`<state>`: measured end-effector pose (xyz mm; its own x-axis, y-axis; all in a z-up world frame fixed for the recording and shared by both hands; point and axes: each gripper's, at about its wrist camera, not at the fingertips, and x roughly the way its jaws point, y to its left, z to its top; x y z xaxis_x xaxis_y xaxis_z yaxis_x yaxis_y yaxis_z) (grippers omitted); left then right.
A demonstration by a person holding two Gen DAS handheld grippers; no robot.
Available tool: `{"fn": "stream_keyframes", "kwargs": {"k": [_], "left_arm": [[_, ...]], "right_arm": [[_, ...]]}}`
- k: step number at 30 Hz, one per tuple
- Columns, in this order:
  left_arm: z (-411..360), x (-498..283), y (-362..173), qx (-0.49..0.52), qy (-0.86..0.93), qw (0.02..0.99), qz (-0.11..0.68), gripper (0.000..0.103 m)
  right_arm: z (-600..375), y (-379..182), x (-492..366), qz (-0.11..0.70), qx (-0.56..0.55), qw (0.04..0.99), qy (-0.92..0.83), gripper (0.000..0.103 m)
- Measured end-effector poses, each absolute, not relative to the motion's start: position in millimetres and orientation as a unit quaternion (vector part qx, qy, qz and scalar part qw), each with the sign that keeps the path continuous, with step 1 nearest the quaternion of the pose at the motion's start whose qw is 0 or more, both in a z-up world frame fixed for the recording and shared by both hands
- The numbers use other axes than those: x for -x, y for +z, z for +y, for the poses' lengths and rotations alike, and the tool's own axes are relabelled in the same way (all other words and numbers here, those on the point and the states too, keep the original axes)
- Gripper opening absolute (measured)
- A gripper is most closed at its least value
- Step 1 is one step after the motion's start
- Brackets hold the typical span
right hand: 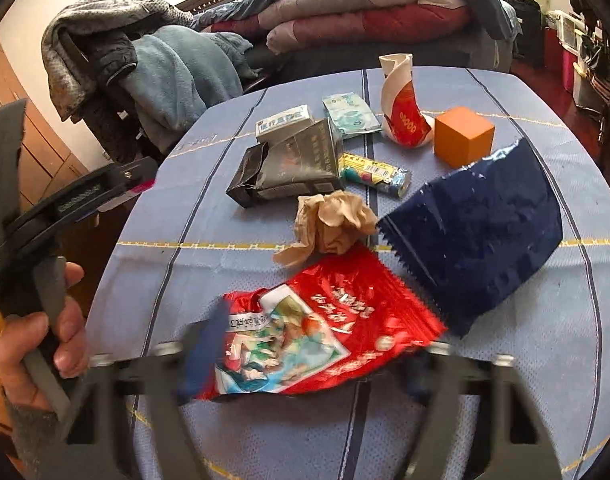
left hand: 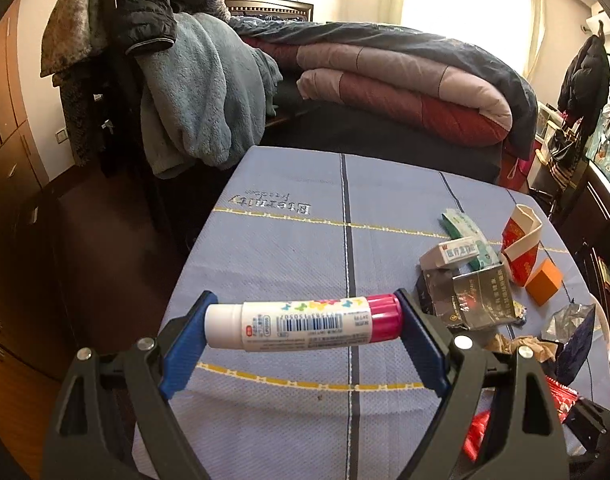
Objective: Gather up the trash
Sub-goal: 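Grasp the pink-capped glue stick with the left tool while the right tool grasps the red wrapper, then carry both items to the wastebasket and open both tools to drop them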
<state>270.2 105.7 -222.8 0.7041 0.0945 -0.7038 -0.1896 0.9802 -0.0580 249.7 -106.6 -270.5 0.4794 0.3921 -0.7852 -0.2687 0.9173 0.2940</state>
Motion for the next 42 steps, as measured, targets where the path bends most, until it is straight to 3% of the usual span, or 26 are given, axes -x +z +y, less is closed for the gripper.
{"fn": "stream_keyframes", "kwargs": {"k": [1,3,6,8,42], "left_arm": [[106.2,-269.6,-222.1,0.064,0.078,0.921,0.376,0.087],[105.7,-268.0,-219.8,0.065,0.078,0.922,0.374,0.087],[102.6,-263.6,-215.6,0.068,0.076,0.924,0.369,0.087],[100.2,-261.0,-213.3,0.069,0.074,0.925,0.367,0.087],[-49.0,-216.4,-132.8,0.018,-0.059,0.955,0.289,0.087]], "right_arm": [[-106.1,-269.9,-249.6,0.472,-0.061,0.858,0.193,0.044],[-105.8,-268.2,-246.6,0.470,-0.054,0.858,0.202,0.031],[-109.2,-262.5,-238.2,0.457,-0.043,0.865,0.204,0.028],[-112.5,-256.4,-232.4,0.449,-0.038,0.868,0.208,0.016],[-251.7,-193.5,-169.5,0.360,-0.083,0.915,0.162,0.014]]}}
